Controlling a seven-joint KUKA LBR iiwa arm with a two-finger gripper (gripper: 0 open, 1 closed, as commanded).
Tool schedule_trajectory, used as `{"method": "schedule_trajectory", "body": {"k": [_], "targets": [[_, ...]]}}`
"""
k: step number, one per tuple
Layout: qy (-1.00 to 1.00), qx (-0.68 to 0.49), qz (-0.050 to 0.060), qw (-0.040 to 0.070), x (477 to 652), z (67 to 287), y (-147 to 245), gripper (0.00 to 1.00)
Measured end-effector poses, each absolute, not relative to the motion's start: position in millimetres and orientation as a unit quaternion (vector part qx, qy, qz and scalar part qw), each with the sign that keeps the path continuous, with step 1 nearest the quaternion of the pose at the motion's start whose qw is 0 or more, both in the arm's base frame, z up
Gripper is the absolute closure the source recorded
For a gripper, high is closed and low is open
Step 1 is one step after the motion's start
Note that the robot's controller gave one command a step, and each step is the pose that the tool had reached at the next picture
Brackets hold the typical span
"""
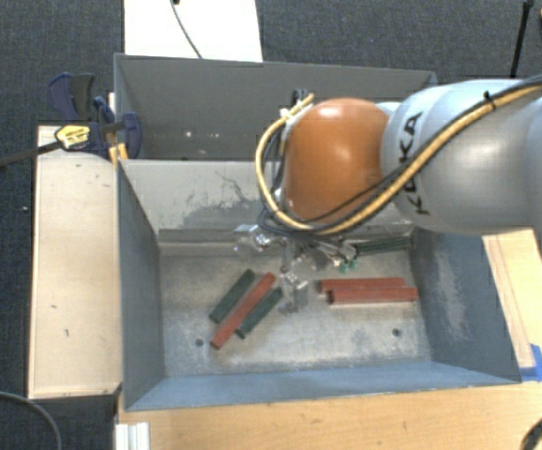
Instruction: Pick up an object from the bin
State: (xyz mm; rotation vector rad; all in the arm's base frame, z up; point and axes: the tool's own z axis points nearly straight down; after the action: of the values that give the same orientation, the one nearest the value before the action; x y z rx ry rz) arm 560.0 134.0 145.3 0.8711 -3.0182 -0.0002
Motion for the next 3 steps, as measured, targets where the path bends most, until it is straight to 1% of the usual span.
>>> {"method": "schedule_trajectory", "body": {"k": [1,2,3], "targets": [[-0.9,0.436,0.0,-0.001,570.1,72.8,148.0,0.0],[-0.898,0.44,0.0,-0.001,570.8,57.9,150.5,1.0],[-0.898,0.441,0.0,-0.002,570.4,58.1,150.3,1.0]]}}
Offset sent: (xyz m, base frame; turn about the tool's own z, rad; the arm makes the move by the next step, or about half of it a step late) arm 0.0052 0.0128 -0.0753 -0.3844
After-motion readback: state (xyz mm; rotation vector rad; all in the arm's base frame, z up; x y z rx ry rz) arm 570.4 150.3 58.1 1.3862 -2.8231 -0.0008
